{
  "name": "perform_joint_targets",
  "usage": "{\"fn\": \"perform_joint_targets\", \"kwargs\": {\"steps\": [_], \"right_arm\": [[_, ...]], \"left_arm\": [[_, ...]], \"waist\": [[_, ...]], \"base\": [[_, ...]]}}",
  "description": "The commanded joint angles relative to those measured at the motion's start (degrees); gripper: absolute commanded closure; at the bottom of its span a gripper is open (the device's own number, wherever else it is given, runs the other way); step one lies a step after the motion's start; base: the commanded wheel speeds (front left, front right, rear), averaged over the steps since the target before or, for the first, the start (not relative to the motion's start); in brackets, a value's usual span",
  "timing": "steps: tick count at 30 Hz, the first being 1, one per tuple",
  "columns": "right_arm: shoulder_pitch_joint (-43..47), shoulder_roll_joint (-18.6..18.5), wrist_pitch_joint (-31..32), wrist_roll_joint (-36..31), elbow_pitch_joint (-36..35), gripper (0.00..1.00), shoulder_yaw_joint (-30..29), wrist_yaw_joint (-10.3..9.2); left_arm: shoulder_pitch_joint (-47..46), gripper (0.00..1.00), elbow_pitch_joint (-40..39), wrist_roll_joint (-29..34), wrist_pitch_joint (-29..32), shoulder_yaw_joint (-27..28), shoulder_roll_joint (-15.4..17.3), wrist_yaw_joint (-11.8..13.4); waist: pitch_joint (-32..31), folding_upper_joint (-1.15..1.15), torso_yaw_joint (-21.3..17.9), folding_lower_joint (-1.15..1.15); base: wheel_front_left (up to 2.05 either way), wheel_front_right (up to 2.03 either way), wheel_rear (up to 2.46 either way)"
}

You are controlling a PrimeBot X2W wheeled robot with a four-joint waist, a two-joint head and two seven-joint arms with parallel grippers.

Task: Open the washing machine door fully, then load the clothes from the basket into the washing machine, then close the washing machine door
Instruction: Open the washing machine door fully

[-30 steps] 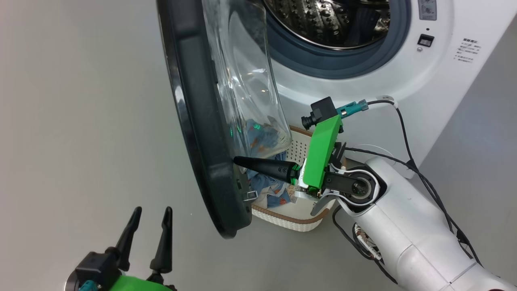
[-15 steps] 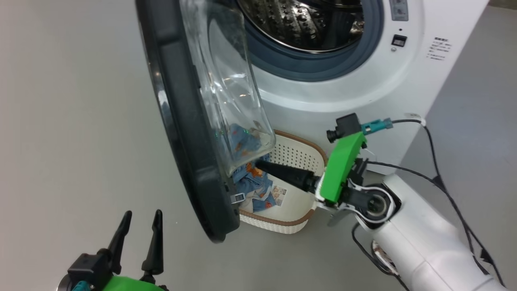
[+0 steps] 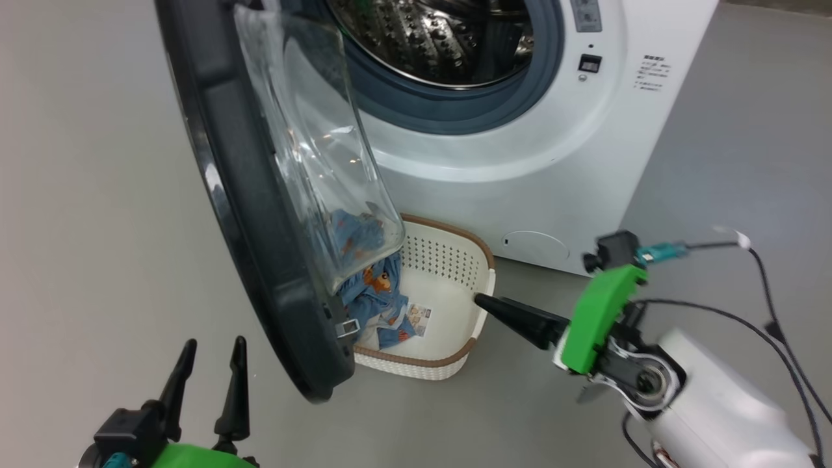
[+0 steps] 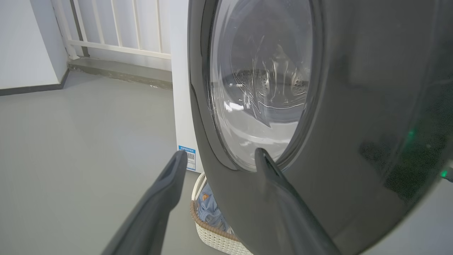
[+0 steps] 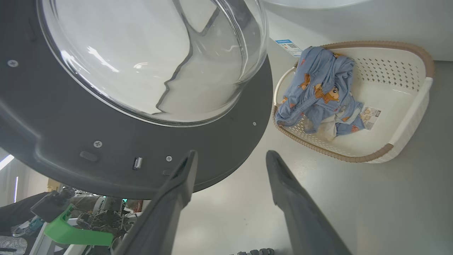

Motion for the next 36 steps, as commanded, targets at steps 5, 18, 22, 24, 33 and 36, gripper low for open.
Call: {"fn": "perform_joint_targets", "kwargs": {"steps": [5, 18, 22, 24, 33, 36], "right_arm": [[4.1, -3.8, -6.7, -0.8, -1.3, 0.0, 0.2, 0.09], [9.4, -10.8, -24.1, -6.9, -1.6, 0.0, 3.2, 0.09], [9.5, -12.5, -31.2, -10.9, -0.6, 0.0, 5.2, 0.09], [9.1, -12.9, -33.5, -13.6, 0.4, 0.0, 6.2, 0.09], [11.8, -9.4, -35.3, -32.7, -2.3, 0.0, -7.1, 0.09], [15.4, -7.3, -35.3, -39.9, -5.1, 0.0, -13.5, 0.09]], "left_arm": [[-1.1, 0.0, -1.2, 1.0, -0.5, 2.8, 1.8, -0.2], [0.2, 0.0, -1.8, 1.6, -0.5, 3.7, 1.8, -0.2], [0.4, 0.0, -1.9, 1.7, -0.5, 3.7, 1.8, -0.2], [0.4, 0.0, -1.9, 1.7, -0.5, 3.6, 1.9, -0.2], [0.9, 0.0, -2.0, 1.9, -0.5, 3.8, 2.0, -0.2], [1.0, 0.0, -2.0, 1.9, -0.5, 3.7, 2.0, -0.2]], "waist": [[-0.7, 0.0, -1.9, 0.0], [-1.8, 0.0, -3.4, 0.0], [-1.9, 0.0, -3.4, 0.0], [-2.0, 0.0, -3.4, 0.0], [-2.6, 0.0, -3.2, 0.0], [-2.8, 0.0, -2.9, 0.0]], "base": [[0.0, 0.0, 0.0], [0.0, 0.0, 0.0], [0.0, 0.0, 0.0], [0.0, 0.0, 0.0], [0.0, 0.0, 0.0], [0.0, 0.0, 0.0]]}}
